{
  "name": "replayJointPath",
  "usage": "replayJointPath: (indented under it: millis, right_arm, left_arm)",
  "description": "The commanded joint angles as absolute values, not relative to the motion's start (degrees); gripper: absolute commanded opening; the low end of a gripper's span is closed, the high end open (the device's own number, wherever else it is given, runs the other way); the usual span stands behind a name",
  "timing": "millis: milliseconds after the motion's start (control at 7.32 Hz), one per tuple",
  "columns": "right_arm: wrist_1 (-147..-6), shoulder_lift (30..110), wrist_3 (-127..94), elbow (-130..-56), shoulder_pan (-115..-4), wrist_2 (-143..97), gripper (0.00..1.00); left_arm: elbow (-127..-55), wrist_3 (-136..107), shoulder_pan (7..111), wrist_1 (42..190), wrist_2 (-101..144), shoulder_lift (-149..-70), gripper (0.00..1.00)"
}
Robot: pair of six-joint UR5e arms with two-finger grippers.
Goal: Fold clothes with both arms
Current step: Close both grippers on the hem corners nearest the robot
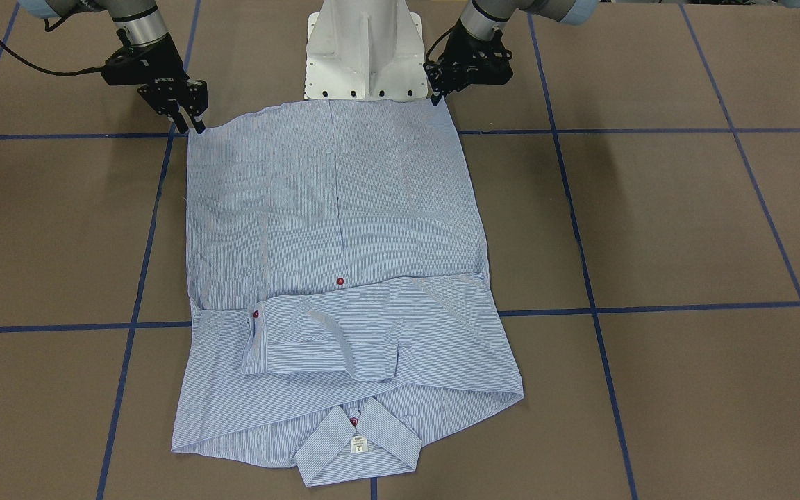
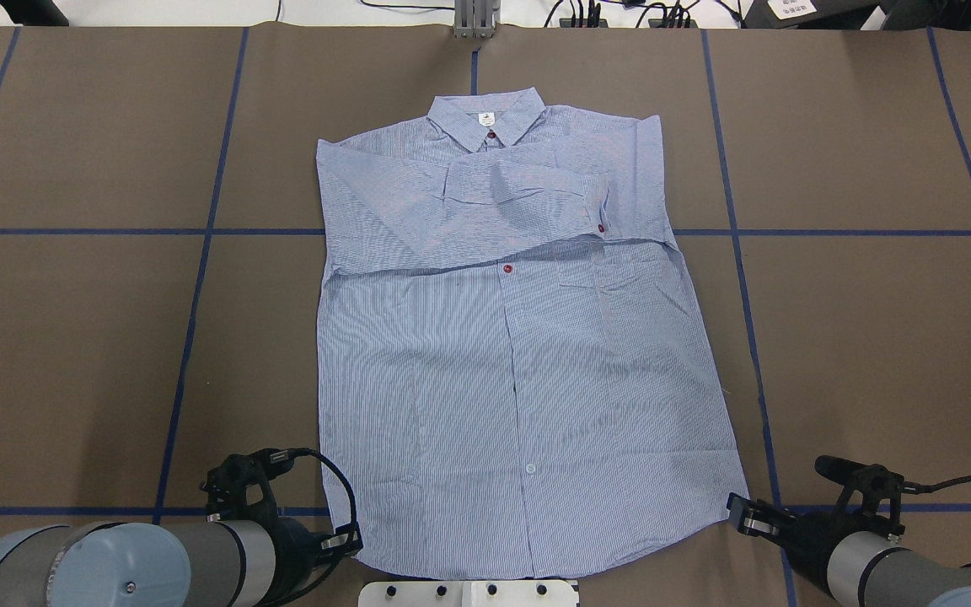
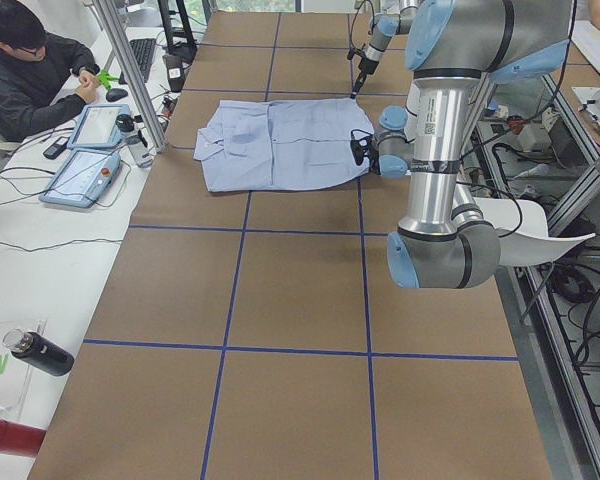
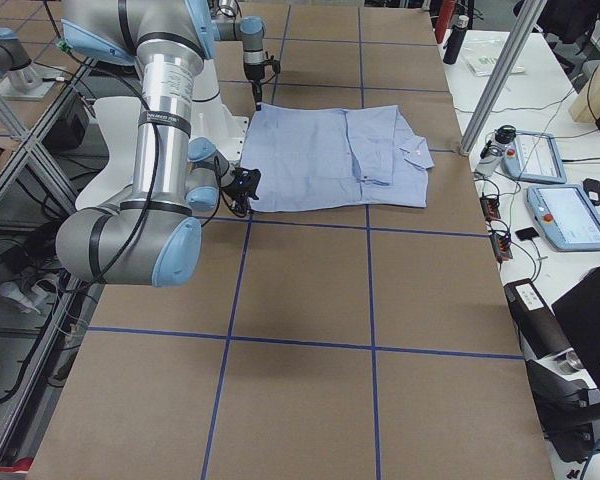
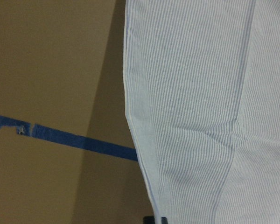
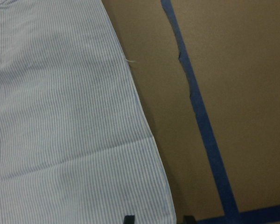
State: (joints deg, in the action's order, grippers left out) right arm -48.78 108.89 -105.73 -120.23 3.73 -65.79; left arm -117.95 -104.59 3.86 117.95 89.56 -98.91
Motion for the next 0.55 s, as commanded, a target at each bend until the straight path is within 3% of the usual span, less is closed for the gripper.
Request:
replayJointPath:
  millis: [0,410]
  right_arm:
    - [-48.8,108.8,-105.7,-119.7,4.5,-64.8,0.44]
    - [-48.9,108.4,-105.7,-119.4,4.7,-64.6,0.34]
  left_arm:
    - [-118.0,-104.6,3.9,117.9,89.6,-98.9,0.0]
    - [-118.7,-104.6,3.8,117.9,89.6,-98.8,0.0]
